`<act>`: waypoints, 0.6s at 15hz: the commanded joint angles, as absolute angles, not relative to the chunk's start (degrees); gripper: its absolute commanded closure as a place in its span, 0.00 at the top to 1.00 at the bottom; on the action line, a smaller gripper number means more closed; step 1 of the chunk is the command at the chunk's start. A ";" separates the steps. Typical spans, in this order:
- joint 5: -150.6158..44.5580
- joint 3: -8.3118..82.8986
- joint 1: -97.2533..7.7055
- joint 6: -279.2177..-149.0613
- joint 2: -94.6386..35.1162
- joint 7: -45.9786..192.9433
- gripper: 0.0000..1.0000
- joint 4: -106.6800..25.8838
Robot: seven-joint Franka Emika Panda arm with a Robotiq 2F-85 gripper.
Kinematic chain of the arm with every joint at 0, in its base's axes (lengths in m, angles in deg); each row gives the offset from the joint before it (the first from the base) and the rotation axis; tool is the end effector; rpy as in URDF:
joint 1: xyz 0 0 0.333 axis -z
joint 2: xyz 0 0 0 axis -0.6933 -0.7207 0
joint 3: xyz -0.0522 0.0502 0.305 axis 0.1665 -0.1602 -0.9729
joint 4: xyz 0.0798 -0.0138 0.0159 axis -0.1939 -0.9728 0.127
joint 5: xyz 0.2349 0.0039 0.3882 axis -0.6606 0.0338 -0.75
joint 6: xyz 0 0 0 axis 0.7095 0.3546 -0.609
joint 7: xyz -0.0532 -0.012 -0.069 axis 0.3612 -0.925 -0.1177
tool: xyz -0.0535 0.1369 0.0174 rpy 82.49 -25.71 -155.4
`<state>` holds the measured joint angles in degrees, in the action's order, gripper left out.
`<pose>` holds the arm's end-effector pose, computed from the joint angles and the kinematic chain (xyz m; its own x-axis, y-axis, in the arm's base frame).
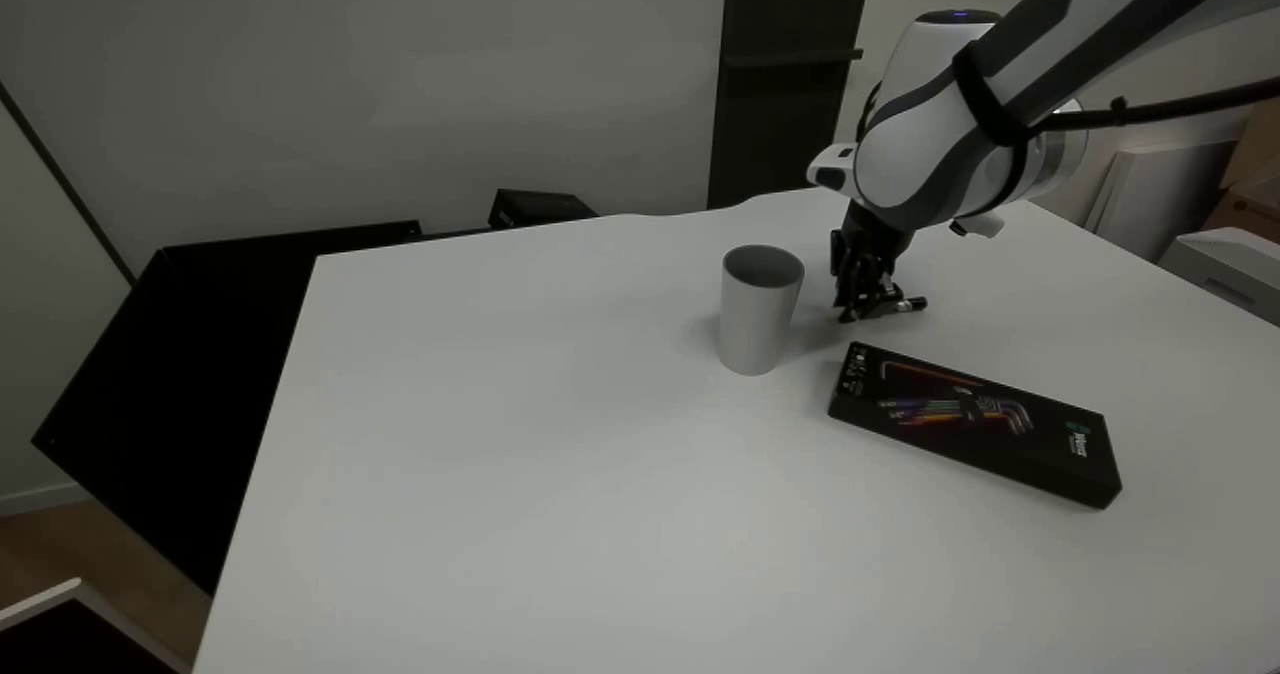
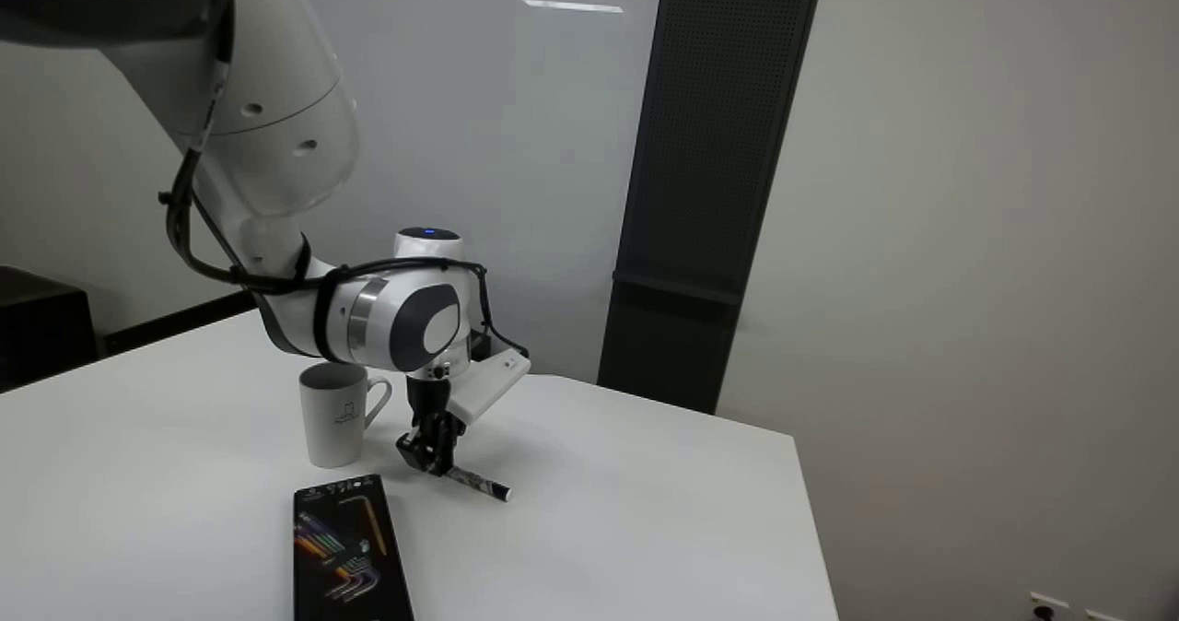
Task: Put the marker in the white mug
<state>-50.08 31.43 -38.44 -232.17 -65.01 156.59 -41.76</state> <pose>0.7221 -0.0442 0.0061 0.1878 0.9822 -0.0067 0.9743 -0.1854 0.1279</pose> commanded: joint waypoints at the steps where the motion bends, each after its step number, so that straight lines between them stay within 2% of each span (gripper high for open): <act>1: -48.56 31.71 -37.83 -228.31 -65.35 153.60 0.08 -38.86; 9: -49.46 29.62 -36.09 -222.76 -59.19 156.97 0.08 -35.41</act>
<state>-50.08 31.20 -37.34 -225.16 -61.97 156.65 -36.52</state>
